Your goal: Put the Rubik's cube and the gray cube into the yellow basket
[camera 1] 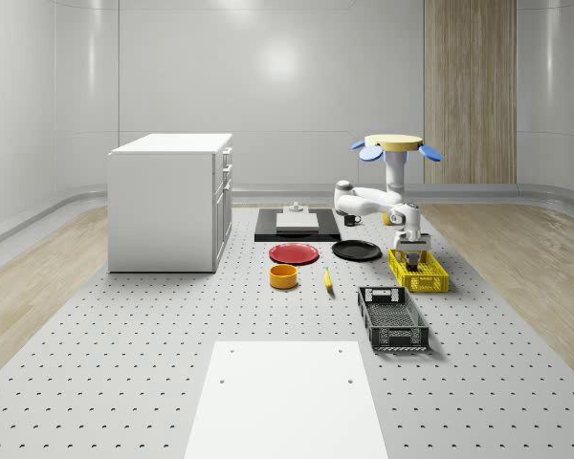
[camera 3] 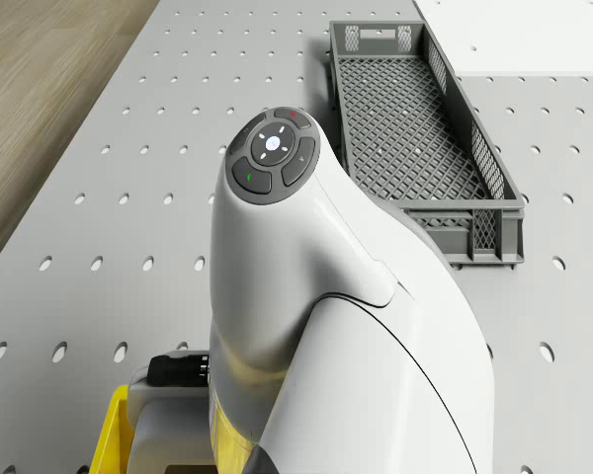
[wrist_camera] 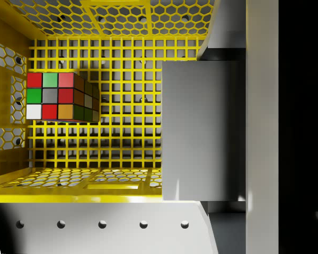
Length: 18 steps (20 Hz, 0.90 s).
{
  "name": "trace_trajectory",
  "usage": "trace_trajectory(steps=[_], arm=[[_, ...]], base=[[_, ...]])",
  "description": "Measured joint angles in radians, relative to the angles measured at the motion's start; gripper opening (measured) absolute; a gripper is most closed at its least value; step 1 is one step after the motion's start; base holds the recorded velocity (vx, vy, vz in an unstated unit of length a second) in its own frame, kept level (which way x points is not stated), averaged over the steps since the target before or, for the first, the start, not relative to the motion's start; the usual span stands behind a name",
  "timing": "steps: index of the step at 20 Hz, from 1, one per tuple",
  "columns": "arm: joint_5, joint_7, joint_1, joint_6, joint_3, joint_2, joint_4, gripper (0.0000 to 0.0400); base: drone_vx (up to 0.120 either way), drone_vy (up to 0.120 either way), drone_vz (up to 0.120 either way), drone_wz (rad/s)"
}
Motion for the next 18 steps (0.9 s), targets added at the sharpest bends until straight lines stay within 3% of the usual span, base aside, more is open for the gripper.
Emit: trace_trajectory(steps=[5, 18], arm=[[0.0, 0.0, 0.0, 0.0, 0.0, -0.001, 0.0, 0.025], [-0.13, 0.005, -0.015, 0.042, -0.137, -0.001, 0.013, 0.025]], base=[[0.0, 0.112, 0.0, 0.0], [0.0, 0.0, 0.0, 0.0]])
